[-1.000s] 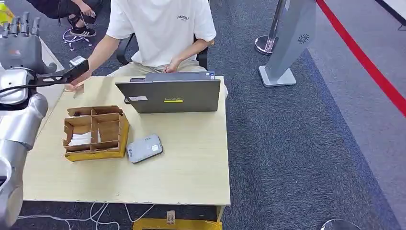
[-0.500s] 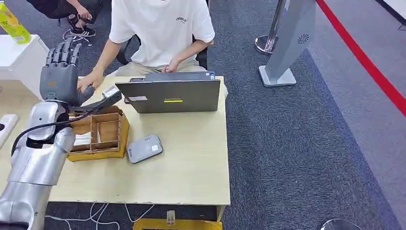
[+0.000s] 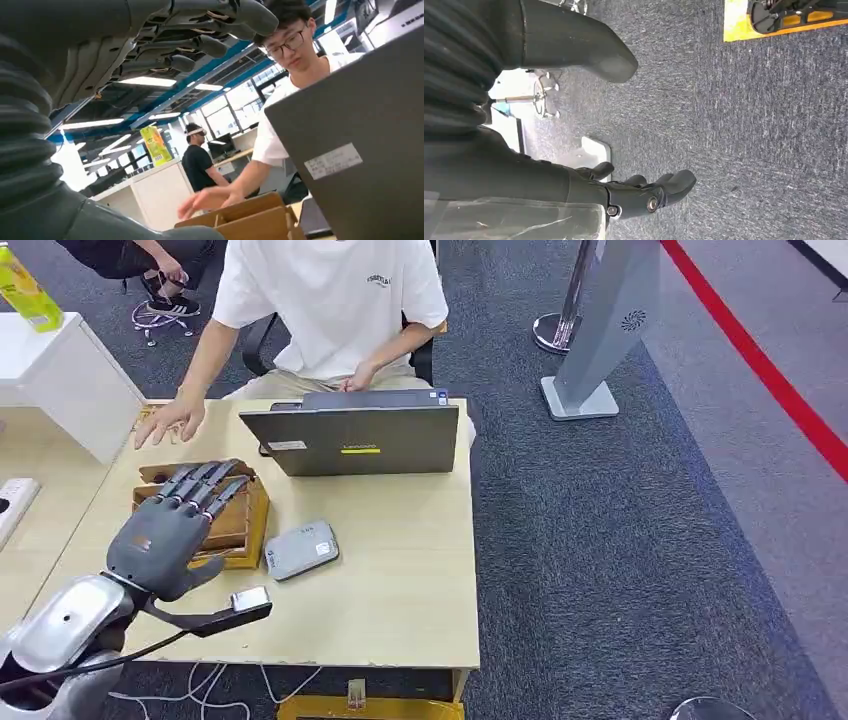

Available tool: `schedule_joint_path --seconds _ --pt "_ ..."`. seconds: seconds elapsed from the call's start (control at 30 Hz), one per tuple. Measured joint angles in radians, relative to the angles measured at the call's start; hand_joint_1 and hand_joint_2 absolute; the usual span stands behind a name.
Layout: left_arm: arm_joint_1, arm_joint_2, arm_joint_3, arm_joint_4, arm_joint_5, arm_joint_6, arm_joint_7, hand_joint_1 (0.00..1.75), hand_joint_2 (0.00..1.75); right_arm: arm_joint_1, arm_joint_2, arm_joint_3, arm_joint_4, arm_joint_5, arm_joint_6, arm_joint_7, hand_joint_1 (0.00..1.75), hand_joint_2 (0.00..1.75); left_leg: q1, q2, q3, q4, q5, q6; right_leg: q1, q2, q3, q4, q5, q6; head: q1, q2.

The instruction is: Pass the card to the sensor for recognition and then transmit it.

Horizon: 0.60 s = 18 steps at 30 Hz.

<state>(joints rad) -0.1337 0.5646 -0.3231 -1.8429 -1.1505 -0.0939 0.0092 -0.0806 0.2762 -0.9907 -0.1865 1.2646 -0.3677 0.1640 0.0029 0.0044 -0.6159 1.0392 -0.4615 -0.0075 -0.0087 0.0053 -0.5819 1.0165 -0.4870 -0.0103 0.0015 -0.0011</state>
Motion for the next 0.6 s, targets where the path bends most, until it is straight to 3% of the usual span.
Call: schedule_joint_path --seconds 0.2,0.6 --pt "0.017 0.022 0.0 -0.001 0.001 -0.024 0.024 0.0 1.75 0.0 0.002 -0.005 0.0 0.006 0.002 0.0 0.0 1.75 0.0 -0.001 0.0 0.0 0.0 0.0 0.0 0.0 0.001 0.0 0.001 0.0 0.0 0.0" --pt "-0.01 0.013 0.003 0.18 -0.022 -0.075 0.096 0.0 1.75 -0.001 0.002 -0.002 0.0 0.039 0.023 -0.004 0.0 1.75 0.0 -0.001 0.0 0.0 0.0 0.0 0.0 -0.001 0.0 0.0 0.001 0.0 0.0 0.0"
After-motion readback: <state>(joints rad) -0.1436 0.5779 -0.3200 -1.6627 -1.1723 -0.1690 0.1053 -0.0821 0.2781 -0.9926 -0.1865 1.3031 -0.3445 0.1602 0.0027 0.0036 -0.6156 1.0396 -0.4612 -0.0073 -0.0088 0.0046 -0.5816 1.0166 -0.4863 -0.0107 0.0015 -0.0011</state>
